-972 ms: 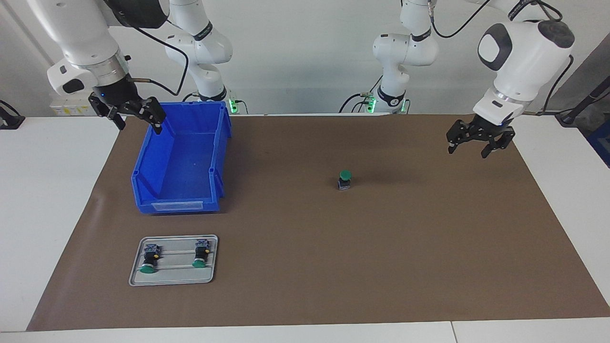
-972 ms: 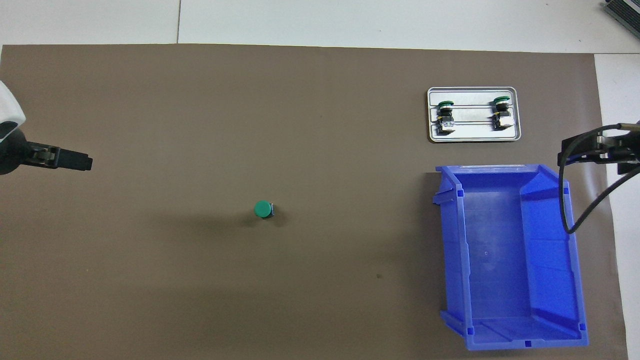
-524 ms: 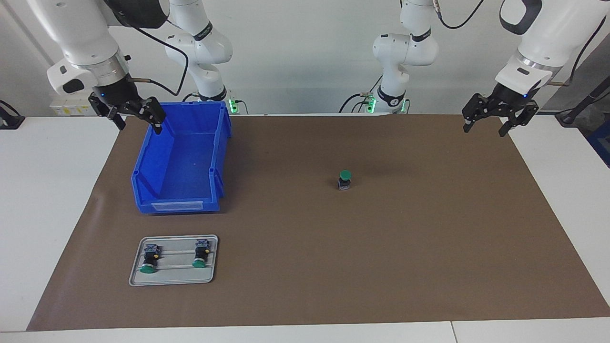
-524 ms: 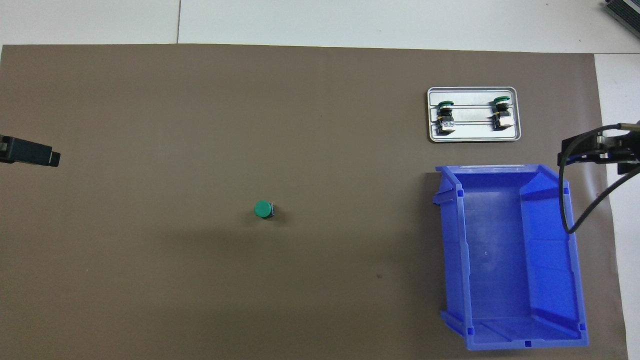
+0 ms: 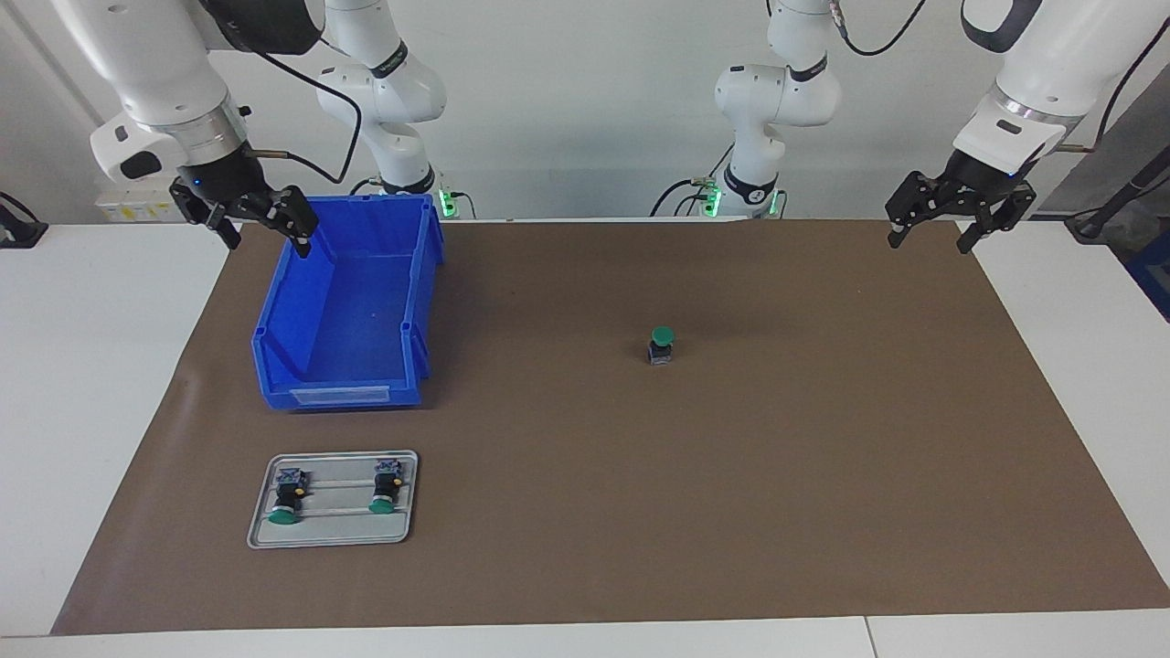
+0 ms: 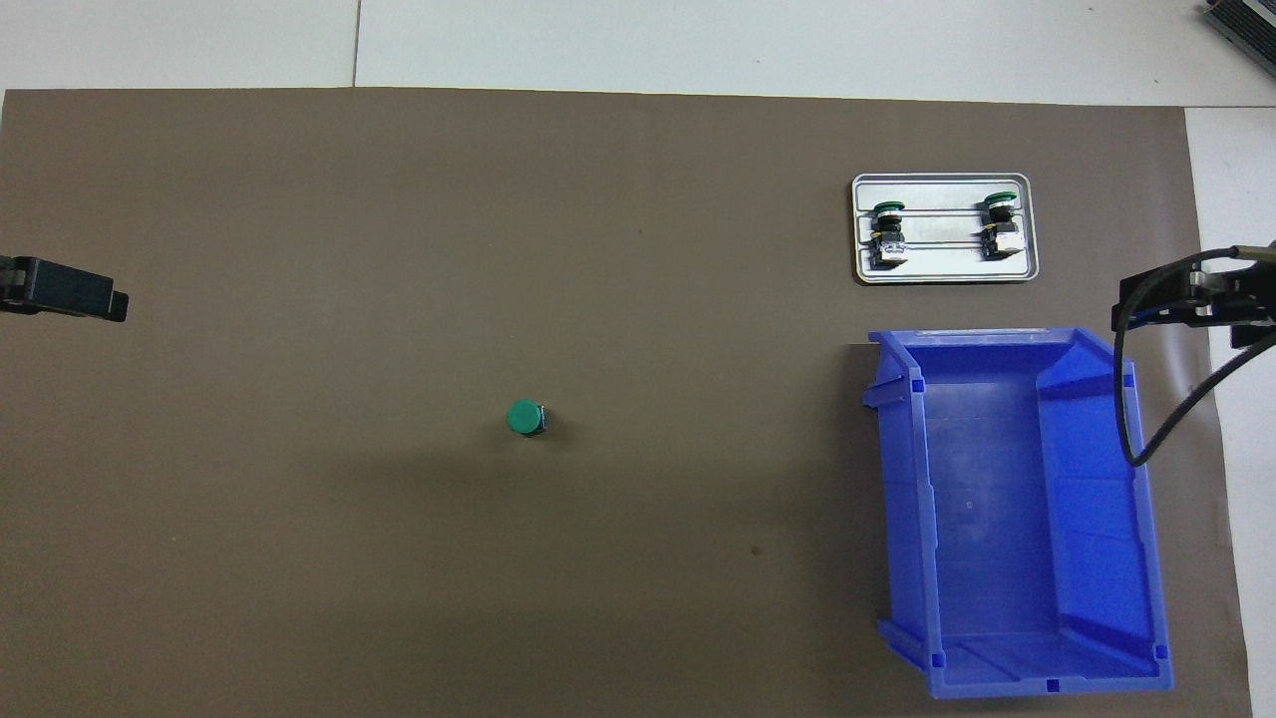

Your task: Place and press button with both arms

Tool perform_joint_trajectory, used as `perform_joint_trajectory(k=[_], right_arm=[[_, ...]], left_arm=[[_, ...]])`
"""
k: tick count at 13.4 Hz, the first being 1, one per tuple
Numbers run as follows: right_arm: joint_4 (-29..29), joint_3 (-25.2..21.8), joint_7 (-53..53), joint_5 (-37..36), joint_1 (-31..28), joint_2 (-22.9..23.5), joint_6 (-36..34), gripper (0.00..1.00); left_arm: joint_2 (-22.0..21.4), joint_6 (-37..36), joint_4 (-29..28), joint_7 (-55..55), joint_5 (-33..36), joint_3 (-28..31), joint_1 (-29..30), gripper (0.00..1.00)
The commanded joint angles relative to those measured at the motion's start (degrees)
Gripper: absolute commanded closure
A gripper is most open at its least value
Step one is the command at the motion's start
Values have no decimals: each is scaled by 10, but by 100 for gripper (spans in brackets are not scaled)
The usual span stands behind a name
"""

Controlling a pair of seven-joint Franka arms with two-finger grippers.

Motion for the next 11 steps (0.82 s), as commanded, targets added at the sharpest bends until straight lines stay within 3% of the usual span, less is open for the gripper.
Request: perform_joint_trajectory(k=[1,7,9,11], right_arm=[[-4,3,6,2,-2,-4,-7,0],[-4,3,6,2,-2,-4,-8,0],[-4,3,6,2,-2,-4,-8,0],[-4,3,6,2,-2,-4,-8,0]], left_arm=[[6,-4,16,-9,5,-1,3,0],[4,-20,18,-10,9,-9,17,0],[-2,-26,18,-10,9,-83,81,0],[-3,-37,17,-10,12,-107,95,0]])
